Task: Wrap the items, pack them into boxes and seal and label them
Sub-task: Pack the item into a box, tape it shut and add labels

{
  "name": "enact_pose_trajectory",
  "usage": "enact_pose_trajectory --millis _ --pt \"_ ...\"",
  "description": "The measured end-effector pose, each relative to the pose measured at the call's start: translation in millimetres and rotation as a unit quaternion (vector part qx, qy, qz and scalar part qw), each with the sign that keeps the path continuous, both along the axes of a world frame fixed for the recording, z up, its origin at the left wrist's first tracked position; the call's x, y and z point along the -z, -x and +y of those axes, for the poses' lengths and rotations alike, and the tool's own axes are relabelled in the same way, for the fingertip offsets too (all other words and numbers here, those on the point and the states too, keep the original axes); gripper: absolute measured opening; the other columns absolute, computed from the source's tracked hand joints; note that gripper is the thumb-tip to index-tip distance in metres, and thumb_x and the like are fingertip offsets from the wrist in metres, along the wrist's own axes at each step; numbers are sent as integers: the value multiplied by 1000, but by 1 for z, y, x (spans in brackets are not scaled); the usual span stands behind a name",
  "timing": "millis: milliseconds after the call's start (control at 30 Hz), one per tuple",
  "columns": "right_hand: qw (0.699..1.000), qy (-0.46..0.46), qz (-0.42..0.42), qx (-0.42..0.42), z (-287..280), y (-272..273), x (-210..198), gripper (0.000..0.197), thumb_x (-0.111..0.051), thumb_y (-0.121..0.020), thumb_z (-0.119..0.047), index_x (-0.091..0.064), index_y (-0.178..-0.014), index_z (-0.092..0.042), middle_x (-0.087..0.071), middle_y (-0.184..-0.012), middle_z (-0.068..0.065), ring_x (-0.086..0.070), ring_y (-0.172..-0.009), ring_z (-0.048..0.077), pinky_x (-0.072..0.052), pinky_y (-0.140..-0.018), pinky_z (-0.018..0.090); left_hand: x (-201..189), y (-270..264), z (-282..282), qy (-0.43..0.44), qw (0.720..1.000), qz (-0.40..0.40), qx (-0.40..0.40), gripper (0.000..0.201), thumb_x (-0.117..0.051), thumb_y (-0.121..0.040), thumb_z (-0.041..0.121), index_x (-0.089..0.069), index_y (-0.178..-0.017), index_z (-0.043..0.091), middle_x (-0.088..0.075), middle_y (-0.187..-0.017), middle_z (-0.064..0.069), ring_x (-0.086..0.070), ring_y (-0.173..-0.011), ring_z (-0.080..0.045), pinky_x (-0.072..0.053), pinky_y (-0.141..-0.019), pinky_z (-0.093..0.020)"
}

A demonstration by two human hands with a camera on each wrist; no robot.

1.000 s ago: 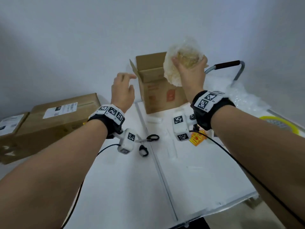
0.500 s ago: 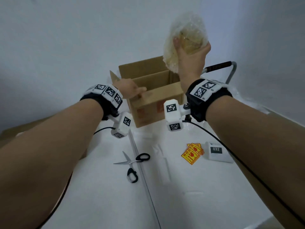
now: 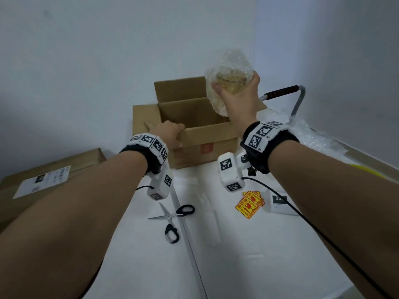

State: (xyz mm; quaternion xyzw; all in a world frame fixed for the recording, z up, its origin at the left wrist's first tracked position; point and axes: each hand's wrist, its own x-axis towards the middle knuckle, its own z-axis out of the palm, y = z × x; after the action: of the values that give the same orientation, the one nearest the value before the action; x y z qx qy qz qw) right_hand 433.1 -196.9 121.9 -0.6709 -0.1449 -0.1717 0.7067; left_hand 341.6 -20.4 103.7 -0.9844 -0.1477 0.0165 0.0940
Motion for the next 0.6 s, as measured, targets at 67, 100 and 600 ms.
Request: enact_pose_trajectory --millis 67,100,600 --pt "1000 -12 -7 -18 3 11 -9 113 -84 -63 -53 -20 -147 -12 -42 -143 6 -43 -132 19 -39 -111 37 -17 20 -7 -22 1000 -11 11 15 -59 -93 32 -47 -101 26 -53 -91 0 -56 -108 -32 -13 -104 -78" --pt "999 -19 -14 -28 5 16 -14 112 -84 -63 -52 -20 -147 -12 -41 -142 6 -43 -131 18 -39 -111 36 -26 30 -11 -22 999 -19 12 15 -58 -93 31 -46 -101 25 -52 -91 0 -55 -109 -32 -13 -104 -78" --pt "977 101 -59 -180 11 182 -16 96 -84 -57 -50 -33 -134 -20 -53 -129 0 -52 -120 17 -46 -104 41 -37 234 -62 5 999 1 -48 18 -62 -88 35 -50 -101 31 -51 -87 3 -56 -105 -32 -17 -102 -77"
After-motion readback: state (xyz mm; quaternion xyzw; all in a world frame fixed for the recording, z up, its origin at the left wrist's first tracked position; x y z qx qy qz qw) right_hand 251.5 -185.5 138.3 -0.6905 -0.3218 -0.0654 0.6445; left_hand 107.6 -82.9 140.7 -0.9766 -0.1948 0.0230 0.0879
